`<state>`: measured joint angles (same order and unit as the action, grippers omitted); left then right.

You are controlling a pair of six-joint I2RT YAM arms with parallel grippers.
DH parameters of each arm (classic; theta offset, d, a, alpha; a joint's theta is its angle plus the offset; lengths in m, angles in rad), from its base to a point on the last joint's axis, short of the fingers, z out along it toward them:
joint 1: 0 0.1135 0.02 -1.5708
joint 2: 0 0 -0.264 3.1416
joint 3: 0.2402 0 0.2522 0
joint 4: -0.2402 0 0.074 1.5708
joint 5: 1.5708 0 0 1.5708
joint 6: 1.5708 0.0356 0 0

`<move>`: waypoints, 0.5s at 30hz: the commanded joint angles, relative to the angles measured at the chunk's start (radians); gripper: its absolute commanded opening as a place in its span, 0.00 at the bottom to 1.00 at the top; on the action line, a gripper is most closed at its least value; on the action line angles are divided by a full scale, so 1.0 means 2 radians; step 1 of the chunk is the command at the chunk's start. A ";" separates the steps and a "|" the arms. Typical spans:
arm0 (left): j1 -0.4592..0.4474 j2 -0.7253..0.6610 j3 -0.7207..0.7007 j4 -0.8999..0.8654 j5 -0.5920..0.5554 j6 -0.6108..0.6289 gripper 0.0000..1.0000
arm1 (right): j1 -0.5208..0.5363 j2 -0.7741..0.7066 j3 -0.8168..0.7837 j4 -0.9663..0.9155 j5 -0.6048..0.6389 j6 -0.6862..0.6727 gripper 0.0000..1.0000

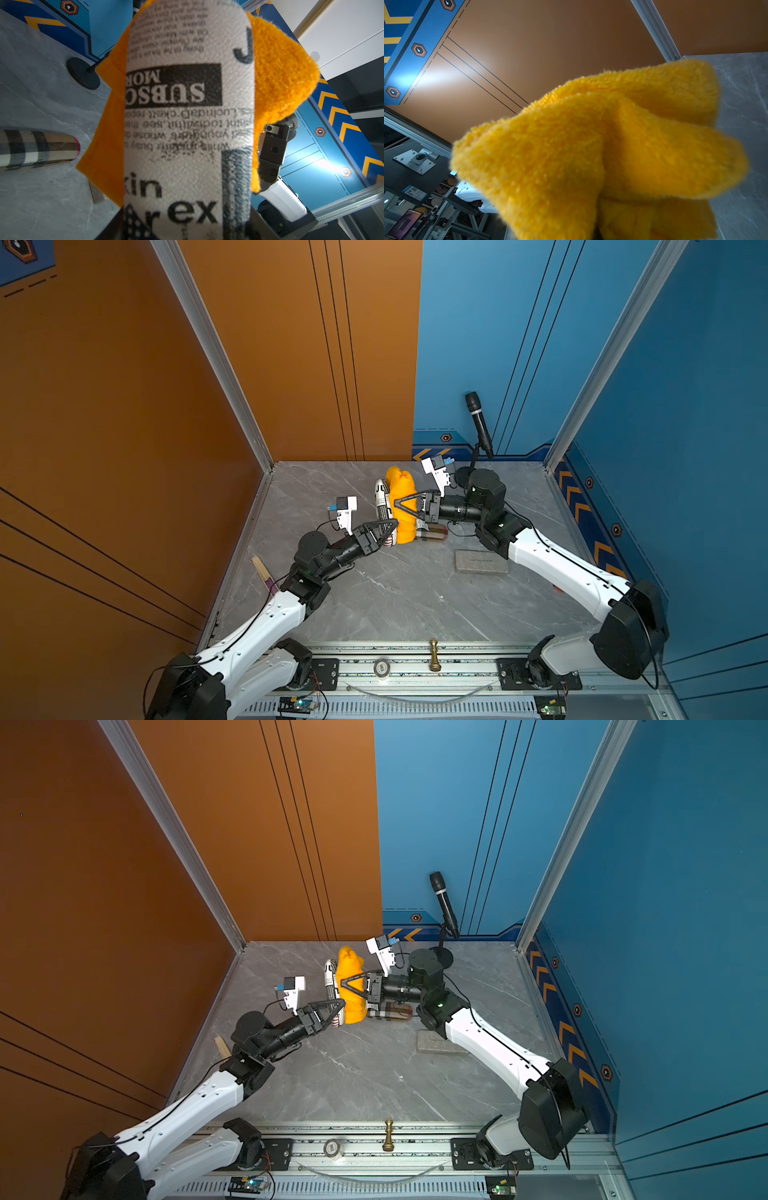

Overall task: Wipe the eyeglass case
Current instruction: Wipe the dirt from the eyeglass case.

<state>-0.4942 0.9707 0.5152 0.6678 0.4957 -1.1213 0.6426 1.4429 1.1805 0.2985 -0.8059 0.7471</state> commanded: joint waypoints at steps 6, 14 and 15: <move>0.007 0.014 -0.009 0.040 -0.005 0.010 0.33 | 0.077 0.035 0.004 0.004 -0.017 0.055 0.00; 0.013 0.071 -0.010 0.128 0.029 -0.049 0.33 | 0.052 0.068 0.029 0.058 -0.020 0.104 0.00; 0.012 0.071 -0.014 0.129 0.031 -0.050 0.33 | 0.045 0.074 0.043 0.044 -0.024 0.094 0.00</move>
<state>-0.4644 1.1198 0.4847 0.7692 0.4854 -1.1988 0.7536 1.5600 1.2026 0.3912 -0.8272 0.9176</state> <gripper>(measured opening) 0.604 0.077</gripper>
